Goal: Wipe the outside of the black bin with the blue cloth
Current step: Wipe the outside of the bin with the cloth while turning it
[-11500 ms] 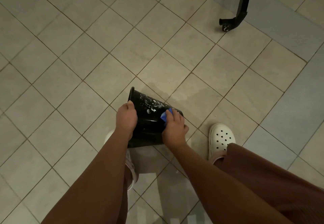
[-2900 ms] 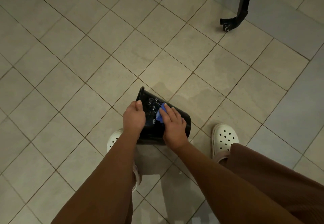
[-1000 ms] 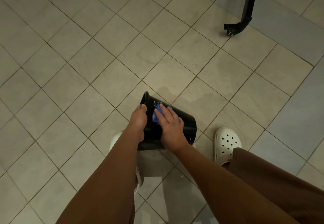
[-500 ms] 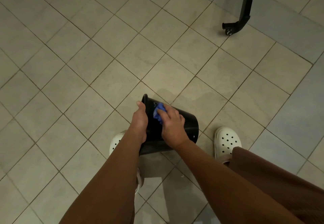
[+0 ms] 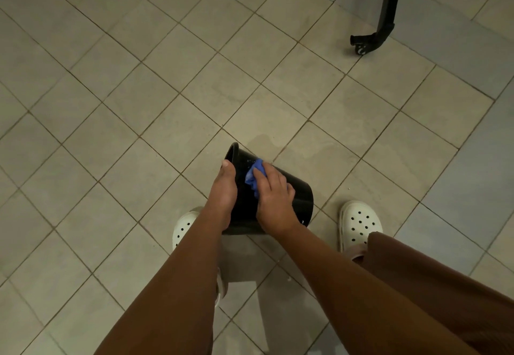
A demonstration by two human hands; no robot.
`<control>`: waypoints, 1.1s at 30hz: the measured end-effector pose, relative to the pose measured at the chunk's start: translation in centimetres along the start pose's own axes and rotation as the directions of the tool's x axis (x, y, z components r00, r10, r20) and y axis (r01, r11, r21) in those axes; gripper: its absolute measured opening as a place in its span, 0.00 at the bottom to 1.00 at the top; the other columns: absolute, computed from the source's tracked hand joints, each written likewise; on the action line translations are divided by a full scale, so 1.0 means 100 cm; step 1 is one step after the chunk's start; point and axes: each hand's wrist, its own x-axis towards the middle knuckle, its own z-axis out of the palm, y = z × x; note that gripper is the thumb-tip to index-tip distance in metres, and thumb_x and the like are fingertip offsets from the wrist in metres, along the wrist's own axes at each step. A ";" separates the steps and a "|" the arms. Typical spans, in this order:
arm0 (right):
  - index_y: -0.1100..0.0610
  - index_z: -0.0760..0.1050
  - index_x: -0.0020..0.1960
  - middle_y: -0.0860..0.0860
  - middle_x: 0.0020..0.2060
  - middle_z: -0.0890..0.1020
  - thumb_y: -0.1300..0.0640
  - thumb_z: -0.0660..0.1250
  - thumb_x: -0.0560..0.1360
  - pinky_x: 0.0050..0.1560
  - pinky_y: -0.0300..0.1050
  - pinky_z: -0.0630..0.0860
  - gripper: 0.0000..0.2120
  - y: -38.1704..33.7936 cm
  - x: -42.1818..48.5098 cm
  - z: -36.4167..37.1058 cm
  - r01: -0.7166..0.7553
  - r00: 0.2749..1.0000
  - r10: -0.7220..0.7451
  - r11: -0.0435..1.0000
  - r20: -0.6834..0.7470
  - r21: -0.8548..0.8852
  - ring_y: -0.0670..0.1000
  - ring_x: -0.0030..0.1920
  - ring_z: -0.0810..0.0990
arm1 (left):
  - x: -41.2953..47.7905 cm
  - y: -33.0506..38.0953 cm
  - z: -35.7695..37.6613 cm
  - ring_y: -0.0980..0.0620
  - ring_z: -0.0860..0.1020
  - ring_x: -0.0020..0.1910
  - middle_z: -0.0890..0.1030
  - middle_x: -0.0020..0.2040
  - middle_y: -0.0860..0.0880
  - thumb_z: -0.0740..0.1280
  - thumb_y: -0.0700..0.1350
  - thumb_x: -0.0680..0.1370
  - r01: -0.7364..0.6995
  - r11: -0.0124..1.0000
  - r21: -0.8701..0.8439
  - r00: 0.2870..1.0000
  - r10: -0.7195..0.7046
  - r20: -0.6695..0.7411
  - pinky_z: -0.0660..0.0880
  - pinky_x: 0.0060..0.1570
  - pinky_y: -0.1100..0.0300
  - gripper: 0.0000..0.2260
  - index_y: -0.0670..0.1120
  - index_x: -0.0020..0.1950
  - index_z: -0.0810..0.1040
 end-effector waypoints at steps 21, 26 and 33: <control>0.61 0.66 0.70 0.60 0.69 0.69 0.67 0.72 0.67 0.65 0.62 0.67 0.33 0.005 0.006 0.011 0.289 0.951 -0.287 0.957 -0.116 0.006 0.61 0.69 0.66 | 0.002 0.003 -0.003 0.46 0.80 0.44 0.82 0.47 0.42 0.54 0.46 0.85 -0.200 0.977 0.079 0.968 0.210 -0.140 0.78 0.44 0.53 0.15 0.48 0.49 0.80; 0.60 0.71 0.66 0.59 0.67 0.72 0.69 0.72 0.66 0.66 0.63 0.66 0.29 0.009 -0.004 0.014 0.246 0.956 -0.237 0.968 -0.175 0.037 0.60 0.69 0.67 | 0.001 0.005 -0.002 0.44 0.80 0.43 0.82 0.45 0.41 0.55 0.46 0.84 -0.226 0.972 0.066 0.960 0.234 -0.152 0.78 0.46 0.51 0.15 0.47 0.48 0.80; 0.59 0.67 0.69 0.56 0.69 0.69 0.67 0.70 0.68 0.68 0.62 0.63 0.30 0.000 0.010 0.011 0.327 0.938 -0.315 0.943 -0.145 0.063 0.57 0.72 0.63 | 0.001 0.002 -0.003 0.48 0.82 0.49 0.83 0.49 0.45 0.54 0.46 0.85 -0.246 0.969 0.026 0.961 0.247 -0.126 0.79 0.46 0.56 0.15 0.46 0.57 0.80</control>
